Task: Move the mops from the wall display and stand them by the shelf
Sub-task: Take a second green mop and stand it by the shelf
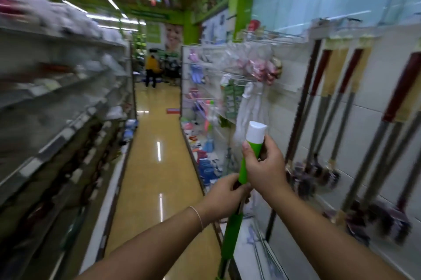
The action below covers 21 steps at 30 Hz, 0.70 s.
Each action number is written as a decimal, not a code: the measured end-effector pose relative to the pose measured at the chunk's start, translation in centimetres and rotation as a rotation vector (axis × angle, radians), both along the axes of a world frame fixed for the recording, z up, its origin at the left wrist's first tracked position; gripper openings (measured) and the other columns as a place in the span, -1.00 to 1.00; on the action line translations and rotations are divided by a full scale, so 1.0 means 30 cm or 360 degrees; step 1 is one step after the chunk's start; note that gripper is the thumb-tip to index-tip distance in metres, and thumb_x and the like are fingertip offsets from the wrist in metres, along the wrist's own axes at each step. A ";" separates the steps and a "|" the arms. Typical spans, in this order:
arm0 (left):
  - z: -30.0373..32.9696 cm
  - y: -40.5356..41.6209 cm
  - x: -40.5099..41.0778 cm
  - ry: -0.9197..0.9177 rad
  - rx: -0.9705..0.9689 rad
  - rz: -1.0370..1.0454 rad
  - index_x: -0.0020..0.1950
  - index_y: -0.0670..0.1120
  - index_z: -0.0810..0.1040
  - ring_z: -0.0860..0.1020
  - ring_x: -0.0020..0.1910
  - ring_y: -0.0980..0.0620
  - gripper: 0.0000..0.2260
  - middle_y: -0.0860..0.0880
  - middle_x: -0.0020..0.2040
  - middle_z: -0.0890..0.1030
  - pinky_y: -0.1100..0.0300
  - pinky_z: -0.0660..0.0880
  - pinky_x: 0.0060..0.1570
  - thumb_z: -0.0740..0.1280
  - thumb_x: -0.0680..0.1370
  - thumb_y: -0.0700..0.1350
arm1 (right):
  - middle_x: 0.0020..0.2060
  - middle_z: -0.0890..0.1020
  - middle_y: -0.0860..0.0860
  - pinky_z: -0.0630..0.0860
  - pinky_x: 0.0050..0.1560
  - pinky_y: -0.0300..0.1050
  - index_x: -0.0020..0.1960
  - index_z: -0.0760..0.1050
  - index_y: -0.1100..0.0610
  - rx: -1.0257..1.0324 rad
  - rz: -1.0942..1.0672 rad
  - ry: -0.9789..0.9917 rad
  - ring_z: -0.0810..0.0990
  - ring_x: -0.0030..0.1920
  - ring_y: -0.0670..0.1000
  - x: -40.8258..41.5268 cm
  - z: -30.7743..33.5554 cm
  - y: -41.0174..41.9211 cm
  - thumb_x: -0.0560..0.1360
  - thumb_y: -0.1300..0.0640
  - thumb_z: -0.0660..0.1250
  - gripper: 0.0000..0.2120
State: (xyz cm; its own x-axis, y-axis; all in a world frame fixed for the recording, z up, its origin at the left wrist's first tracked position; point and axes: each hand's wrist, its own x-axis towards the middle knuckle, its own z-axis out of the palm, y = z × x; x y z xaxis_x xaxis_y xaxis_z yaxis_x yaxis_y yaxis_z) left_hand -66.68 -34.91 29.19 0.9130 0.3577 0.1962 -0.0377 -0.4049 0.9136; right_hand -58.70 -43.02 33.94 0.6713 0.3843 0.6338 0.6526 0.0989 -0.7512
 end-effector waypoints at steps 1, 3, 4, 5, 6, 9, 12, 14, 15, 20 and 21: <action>0.018 0.011 -0.023 -0.0011 0.0003 0.0077 -0.07 -0.10 0.54 0.61 -0.25 0.06 -0.86 -0.08 -0.22 0.62 0.11 0.58 -0.15 0.25 0.59 -0.07 | -0.30 0.54 0.02 0.47 -0.26 -0.13 -0.07 0.46 0.01 0.0016 0.0055 -0.0017 0.52 -0.31 -0.12 -0.012 0.017 0.028 0.54 0.08 0.38 -0.91; 0.046 0.021 -0.070 -0.0043 -0.0021 0.0225 -0.06 -0.15 0.54 0.55 -0.32 0.15 -0.86 -0.04 -0.26 0.59 0.29 0.49 -0.28 0.24 0.61 -0.13 | -0.31 0.54 -0.02 0.47 -0.26 -0.12 -0.07 0.46 0.00 0.0041 0.0191 -0.0024 0.53 -0.31 -0.10 -0.039 0.043 0.068 0.54 0.05 0.38 -0.90; 0.053 0.024 -0.090 -0.0059 -0.0058 0.0290 -0.06 -0.17 0.54 0.55 -0.30 0.13 -0.86 -0.05 -0.25 0.59 0.30 0.48 -0.29 0.24 0.61 -0.15 | -0.29 0.56 0.01 0.49 -0.24 -0.08 -0.03 0.48 0.02 0.0042 0.0270 -0.0016 0.56 -0.27 -0.04 -0.052 0.053 0.079 0.53 0.04 0.39 -0.90; 0.066 0.019 -0.115 -0.0066 -0.0071 0.0353 -0.06 -0.17 0.55 0.55 -0.27 0.10 -0.86 -0.06 -0.24 0.59 0.29 0.49 -0.29 0.23 0.62 -0.16 | -0.25 0.58 0.05 0.51 -0.21 -0.04 0.00 0.49 0.04 0.0035 0.0347 -0.0005 0.58 -0.23 0.01 -0.067 0.062 0.088 0.53 0.02 0.39 -0.87; 0.070 0.015 -0.138 -0.0067 -0.0073 0.0420 -0.06 -0.17 0.55 0.56 -0.26 0.10 -0.85 -0.06 -0.24 0.59 0.29 0.50 -0.28 0.23 0.62 -0.16 | -0.23 0.59 0.07 0.53 -0.19 -0.02 0.01 0.49 0.04 0.0022 0.0427 0.0005 0.59 -0.20 0.04 -0.081 0.069 0.092 0.53 0.00 0.39 -0.85; 0.089 -0.016 -0.215 -0.0096 -0.0048 0.0620 -0.02 -0.30 0.55 0.56 -0.28 0.09 -0.82 -0.11 -0.23 0.58 0.28 0.51 -0.25 0.25 0.61 -0.19 | -0.24 0.60 0.00 0.55 -0.21 -0.03 -0.02 0.50 -0.04 -0.0022 0.0623 0.0040 0.61 -0.20 0.00 -0.132 0.089 0.098 0.47 -0.12 0.41 -0.80; 0.102 -0.040 -0.301 -0.0128 -0.0059 0.0839 -0.04 -0.29 0.58 0.59 -0.29 0.12 -0.80 -0.12 -0.23 0.61 0.31 0.51 -0.29 0.30 0.59 -0.15 | -0.27 0.63 0.02 0.51 -0.26 -0.17 -0.06 0.55 0.06 -0.0110 0.0847 0.0114 0.60 -0.25 -0.06 -0.198 0.117 0.098 0.48 -0.11 0.42 -0.76; 0.099 -0.051 -0.359 -0.0122 -0.0069 0.0975 -0.08 -0.22 0.61 0.63 -0.25 0.07 -0.81 -0.13 -0.22 0.64 0.24 0.52 -0.24 0.33 0.57 -0.10 | -0.26 0.64 0.08 0.52 -0.27 -0.13 -0.09 0.56 0.10 -0.0157 0.0985 0.0133 0.59 -0.27 -0.02 -0.248 0.129 0.096 0.49 -0.08 0.42 -0.76; 0.098 -0.057 -0.386 -0.0118 -0.0084 0.1042 -0.09 -0.20 0.61 0.64 -0.22 0.03 -0.82 -0.14 -0.20 0.66 0.20 0.52 -0.22 0.34 0.57 -0.09 | -0.26 0.64 0.11 0.53 -0.25 -0.06 -0.10 0.55 0.11 -0.0163 0.1053 0.0144 0.59 -0.27 0.00 -0.275 0.132 0.095 0.50 -0.08 0.41 -0.76; 0.117 -0.128 -0.538 -0.0141 -0.0130 0.1343 -0.13 -0.22 0.62 0.61 -0.28 0.00 -0.80 -0.16 -0.25 0.65 0.10 0.52 -0.24 0.34 0.56 -0.09 | -0.25 0.61 0.15 0.57 -0.16 0.14 -0.12 0.54 0.11 -0.0174 0.1320 0.0144 0.60 -0.23 0.11 -0.432 0.147 0.101 0.51 -0.09 0.39 -0.74; 0.122 -0.148 -0.577 -0.0148 -0.0150 0.1395 -0.13 -0.21 0.62 0.62 -0.27 -0.04 -0.80 -0.16 -0.25 0.65 0.04 0.54 -0.21 0.35 0.56 -0.08 | -0.24 0.61 0.17 0.58 -0.16 0.16 -0.12 0.54 0.13 -0.0187 0.1375 0.0129 0.61 -0.21 0.14 -0.471 0.153 0.102 0.51 -0.09 0.40 -0.73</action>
